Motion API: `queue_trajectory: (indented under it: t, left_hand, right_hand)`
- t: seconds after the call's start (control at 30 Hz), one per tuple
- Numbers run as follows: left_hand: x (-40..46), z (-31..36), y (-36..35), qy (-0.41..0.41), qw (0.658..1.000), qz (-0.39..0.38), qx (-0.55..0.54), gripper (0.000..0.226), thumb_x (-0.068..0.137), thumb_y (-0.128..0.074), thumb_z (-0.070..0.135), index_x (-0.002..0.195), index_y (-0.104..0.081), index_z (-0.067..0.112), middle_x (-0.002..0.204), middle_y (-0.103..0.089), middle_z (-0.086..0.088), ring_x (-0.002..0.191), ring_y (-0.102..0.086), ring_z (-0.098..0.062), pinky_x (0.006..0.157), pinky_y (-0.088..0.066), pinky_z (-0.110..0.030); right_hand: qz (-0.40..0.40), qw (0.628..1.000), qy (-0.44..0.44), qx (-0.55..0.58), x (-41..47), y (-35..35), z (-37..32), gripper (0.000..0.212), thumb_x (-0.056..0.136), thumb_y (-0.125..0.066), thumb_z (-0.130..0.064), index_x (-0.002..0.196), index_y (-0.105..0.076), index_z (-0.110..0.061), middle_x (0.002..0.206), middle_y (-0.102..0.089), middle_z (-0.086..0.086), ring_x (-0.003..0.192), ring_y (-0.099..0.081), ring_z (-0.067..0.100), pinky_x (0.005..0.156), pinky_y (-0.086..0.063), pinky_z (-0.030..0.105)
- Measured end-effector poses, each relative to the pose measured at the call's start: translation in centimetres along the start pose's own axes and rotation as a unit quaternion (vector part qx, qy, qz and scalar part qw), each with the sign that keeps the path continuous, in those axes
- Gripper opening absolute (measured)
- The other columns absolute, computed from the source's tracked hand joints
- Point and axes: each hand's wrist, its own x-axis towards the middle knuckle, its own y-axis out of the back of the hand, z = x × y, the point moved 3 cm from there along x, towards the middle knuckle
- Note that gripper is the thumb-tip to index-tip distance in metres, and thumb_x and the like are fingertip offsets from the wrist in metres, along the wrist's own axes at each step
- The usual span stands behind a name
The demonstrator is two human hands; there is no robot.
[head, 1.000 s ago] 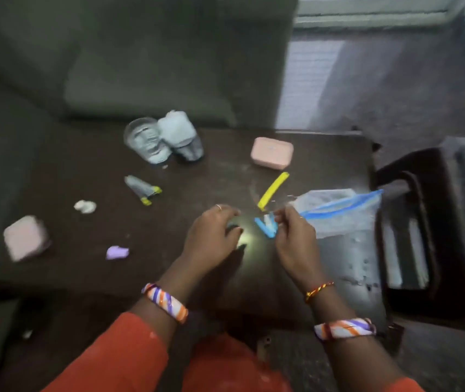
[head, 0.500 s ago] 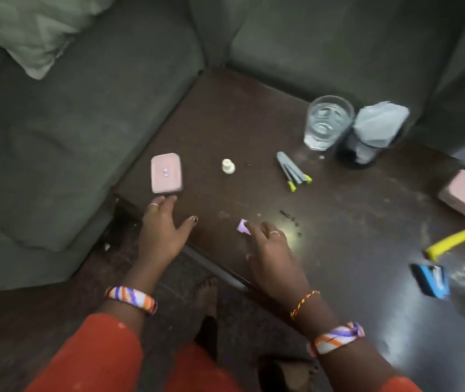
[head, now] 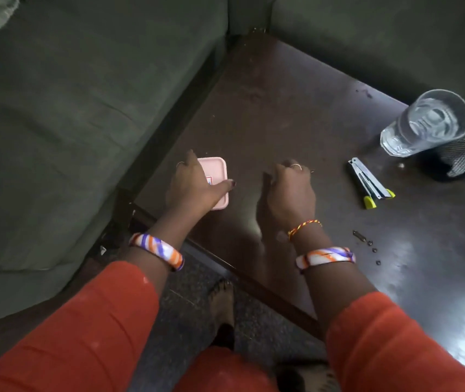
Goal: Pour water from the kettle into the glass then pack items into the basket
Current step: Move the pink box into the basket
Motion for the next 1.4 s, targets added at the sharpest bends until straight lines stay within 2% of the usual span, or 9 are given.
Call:
queue_trajectory:
  t: [0.17, 0.33, 0.47, 0.6, 0.77, 0.93, 1.2, 1.3, 1.4]
  left_hand:
    - [-2.4, 0.7, -0.8, -0.046, 0.998, -0.039, -0.023, 0.108, 0.054, -0.083, 0.041, 0.141, -0.026, 0.012, 0.135, -0.043, -0.019, 0.125, -0.043, -0.035, 0.103, -0.037, -0.038]
    - [-6.3, 1.7, -2.8, -0.043, 0.986, -0.12, -0.104, 0.088, 0.056, -0.083, 0.034, 0.132, -0.041, 0.019, 0.128, -0.045, -0.012, 0.119, -0.047, -0.027, 0.099, -0.04, -0.032]
    - [-8.1, 2.6, -4.2, -0.049, 0.988, -0.115, -0.09, 0.083, 0.053, -0.083, 0.033, 0.125, -0.045, 0.018, 0.121, -0.049, -0.012, 0.115, -0.05, -0.029, 0.098, -0.045, -0.038]
    - [-9.4, 3.8, -5.3, -0.064, 0.992, -0.1, -0.049, 0.083, 0.054, -0.083, 0.035, 0.126, -0.044, 0.016, 0.123, -0.049, -0.013, 0.117, -0.048, -0.03, 0.099, -0.043, -0.037]
    - [-11.2, 5.8, -6.8, -0.092, 0.992, -0.089, -0.007, 0.084, 0.054, -0.083, 0.037, 0.126, -0.045, 0.015, 0.124, -0.051, -0.014, 0.117, -0.048, -0.032, 0.097, -0.04, -0.036]
    - [-14.5, 8.7, -9.7, -0.134, 0.984, -0.114, 0.018, 0.087, 0.055, -0.082, 0.037, 0.128, -0.042, 0.014, 0.127, -0.049, -0.014, 0.12, -0.045, -0.031, 0.099, -0.038, -0.035]
    - [-19.2, 12.7, -14.6, -0.151, 0.978, -0.142, 0.032, 0.086, 0.055, -0.082, 0.038, 0.128, -0.041, 0.015, 0.128, -0.047, -0.015, 0.123, -0.043, -0.032, 0.101, -0.037, -0.036]
    - [-20.1, 13.8, -15.5, -0.169, 0.975, -0.139, 0.044, 0.086, 0.055, -0.082, 0.038, 0.127, -0.041, 0.015, 0.126, -0.047, -0.014, 0.123, -0.042, -0.032, 0.1, -0.037, -0.037]
    - [-20.6, 14.3, -16.1, -0.186, 0.972, -0.133, 0.054, 0.091, 0.056, -0.081, 0.037, 0.132, -0.036, 0.014, 0.13, -0.044, -0.015, 0.125, -0.039, -0.032, 0.102, -0.035, -0.037]
  right_hand:
    - [0.119, 0.979, 0.016, 0.165, -2.6, 2.5, 2.2, 0.027, 0.074, -0.04, -0.002, 0.082, -0.066, -0.004, 0.088, -0.066, 0.016, 0.084, -0.058, 0.033, 0.071, -0.039, 0.031]
    - [0.164, 0.942, -0.163, 0.244, -7.0, 4.5, 7.0, 0.021, 0.078, -0.038, -0.021, 0.07, -0.058, -0.022, 0.068, -0.063, 0.002, 0.07, -0.061, 0.032, 0.064, -0.047, 0.039]
    - [0.018, 0.992, -0.104, 0.065, -9.5, 3.6, 7.8, 0.027, 0.077, -0.055, -0.039, 0.1, -0.057, -0.024, 0.085, -0.068, 0.008, 0.086, -0.062, 0.034, 0.065, -0.044, 0.035]
    - [-0.056, 0.994, -0.084, -0.04, -10.6, 2.2, 8.4, 0.03, 0.08, -0.058, -0.036, 0.107, -0.054, -0.024, 0.103, -0.062, 0.007, 0.097, -0.06, 0.034, 0.069, -0.043, 0.034]
    - [0.038, 0.993, -0.102, -0.037, -11.6, 2.4, 11.6, 0.025, 0.094, -0.039, -0.032, 0.105, -0.055, -0.018, 0.102, -0.059, 0.01, 0.095, -0.058, 0.036, 0.063, -0.037, 0.034]
    - [0.124, 0.973, -0.194, -0.026, -13.1, 5.3, 18.9, 0.027, 0.095, -0.042, -0.031, 0.109, -0.059, -0.015, 0.102, -0.056, 0.017, 0.097, -0.054, 0.039, 0.071, -0.044, 0.038]
    - [0.102, 0.978, -0.176, -0.036, -14.9, 7.3, 24.8, 0.028, 0.091, -0.049, -0.032, 0.116, -0.057, -0.022, 0.126, -0.05, 0.013, 0.116, -0.04, 0.034, 0.088, -0.031, 0.04]
    - [0.166, 0.978, -0.116, 0.048, -15.1, 7.8, 24.9, 0.031, 0.085, -0.059, -0.021, 0.116, -0.059, -0.016, 0.137, -0.049, 0.012, 0.128, -0.037, 0.03, 0.095, -0.023, 0.036]
    - [0.3, 0.931, -0.092, 0.188, -16.5, 9.5, 25.1, 0.032, 0.08, -0.061, -0.006, 0.113, -0.059, -0.008, 0.119, -0.062, 0.008, 0.112, -0.053, 0.02, 0.091, -0.028, 0.023]
